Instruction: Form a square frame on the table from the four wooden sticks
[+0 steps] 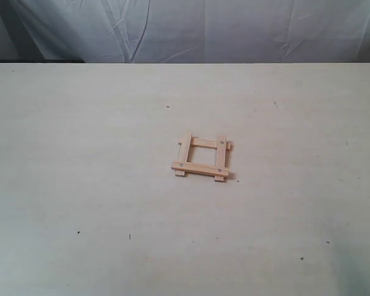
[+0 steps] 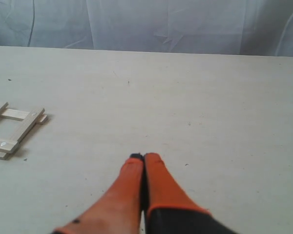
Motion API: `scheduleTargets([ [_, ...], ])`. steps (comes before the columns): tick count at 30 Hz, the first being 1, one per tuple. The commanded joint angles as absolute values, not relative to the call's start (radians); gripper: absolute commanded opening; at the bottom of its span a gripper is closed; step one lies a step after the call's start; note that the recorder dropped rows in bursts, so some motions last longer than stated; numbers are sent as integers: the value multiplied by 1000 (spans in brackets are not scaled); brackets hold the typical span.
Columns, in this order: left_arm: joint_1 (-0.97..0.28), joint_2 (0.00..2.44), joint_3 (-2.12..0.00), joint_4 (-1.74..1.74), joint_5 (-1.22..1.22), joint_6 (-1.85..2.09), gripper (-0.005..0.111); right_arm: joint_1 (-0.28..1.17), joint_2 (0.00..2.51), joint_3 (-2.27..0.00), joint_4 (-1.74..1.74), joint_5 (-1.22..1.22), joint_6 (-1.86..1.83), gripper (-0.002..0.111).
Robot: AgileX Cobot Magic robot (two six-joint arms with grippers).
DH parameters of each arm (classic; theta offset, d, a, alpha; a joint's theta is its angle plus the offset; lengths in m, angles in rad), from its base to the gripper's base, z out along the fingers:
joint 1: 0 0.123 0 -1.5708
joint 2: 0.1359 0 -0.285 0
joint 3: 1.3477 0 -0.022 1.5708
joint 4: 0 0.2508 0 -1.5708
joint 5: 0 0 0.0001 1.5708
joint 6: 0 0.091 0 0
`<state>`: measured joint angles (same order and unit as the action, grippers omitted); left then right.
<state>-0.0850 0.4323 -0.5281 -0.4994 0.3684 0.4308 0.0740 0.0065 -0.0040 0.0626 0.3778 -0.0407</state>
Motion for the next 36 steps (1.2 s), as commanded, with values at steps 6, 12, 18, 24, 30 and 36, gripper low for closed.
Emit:
scheduleTargets([
  [6, -90, 137, -280, -326, 374, 427, 0, 69, 0, 0, 57, 359, -40, 0],
  [12, -90, 7, -98, -253, 372, 427, 0, 69, 0, 0, 57, 359, -40, 0],
  [18, -90, 0, -21, -235, 364, 427, 0, 69, 0, 0, 57, 359, -40, 0],
  [24, -90, 0, 0, -206, 312, 379, 0, 69, 0, 0, 57, 359, -40, 0],
  [30, -90, 0, 0, -111, 300, 171, 0, 69, 0, 0, 53, 363, -40, 0],
  [36, -90, 0, 0, -111, 300, 86, 0, 69, 0, 0, 53, 363, -40, 0],
])
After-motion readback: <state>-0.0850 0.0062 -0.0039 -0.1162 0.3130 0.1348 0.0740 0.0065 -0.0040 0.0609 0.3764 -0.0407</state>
